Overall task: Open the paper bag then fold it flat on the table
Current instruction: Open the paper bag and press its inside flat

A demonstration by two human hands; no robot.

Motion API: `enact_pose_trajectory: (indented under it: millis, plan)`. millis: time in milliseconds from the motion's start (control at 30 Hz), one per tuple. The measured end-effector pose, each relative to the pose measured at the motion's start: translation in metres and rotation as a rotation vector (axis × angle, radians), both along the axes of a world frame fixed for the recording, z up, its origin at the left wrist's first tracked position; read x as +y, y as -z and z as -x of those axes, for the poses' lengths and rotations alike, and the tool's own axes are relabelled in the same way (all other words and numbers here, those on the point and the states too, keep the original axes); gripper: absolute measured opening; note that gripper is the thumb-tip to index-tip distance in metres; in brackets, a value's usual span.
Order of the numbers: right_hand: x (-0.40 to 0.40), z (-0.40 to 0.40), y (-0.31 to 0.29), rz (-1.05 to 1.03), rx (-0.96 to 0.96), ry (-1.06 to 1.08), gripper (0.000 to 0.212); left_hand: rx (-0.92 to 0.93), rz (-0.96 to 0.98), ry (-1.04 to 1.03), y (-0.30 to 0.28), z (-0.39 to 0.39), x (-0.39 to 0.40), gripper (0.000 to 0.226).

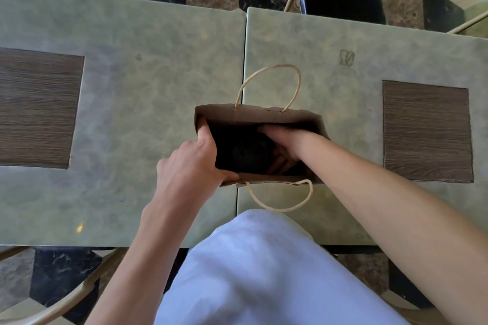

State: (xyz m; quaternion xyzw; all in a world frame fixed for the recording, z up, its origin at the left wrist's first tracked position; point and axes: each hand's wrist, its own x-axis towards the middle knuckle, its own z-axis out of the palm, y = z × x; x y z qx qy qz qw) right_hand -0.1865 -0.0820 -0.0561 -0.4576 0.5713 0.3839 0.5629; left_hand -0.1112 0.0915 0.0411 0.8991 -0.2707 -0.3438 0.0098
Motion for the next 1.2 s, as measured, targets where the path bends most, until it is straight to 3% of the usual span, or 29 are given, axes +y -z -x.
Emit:
enact_pose_trajectory:
  millis: [300,467,667,933,1033,1133,1200]
  plan:
    - [0.001,0.025,-0.039,0.173,-0.044,0.085,0.027,0.011,-0.016,-0.002,0.003,0.000,0.000,0.106]
    - [0.009,0.047,-0.073,0.185,-0.262,0.106,0.012,0.022,0.012,-0.022,0.005,0.000,0.002,0.107]
    - [0.008,0.085,-0.128,0.101,-0.567,0.171,0.055,0.033,0.024,-0.028,0.004,0.000,0.007,0.107]
    - [-0.008,0.103,-0.116,0.781,-0.510,-0.310,0.053,0.044,0.022,-0.031,0.003,0.000,0.008,0.106]
    - [-0.005,0.106,-0.114,0.961,-0.410,-0.508,0.068,0.039,0.033,-0.044,0.005,0.000,0.009,0.106]
    - [0.003,0.109,-0.110,0.929,-0.495,-0.507,0.094,0.067,0.051,-0.071,0.012,-0.002,0.012,0.111]
    - [0.004,0.111,-0.108,0.866,-0.553,-0.484,0.100,0.088,0.081,-0.097,0.015,-0.005,0.014,0.113]
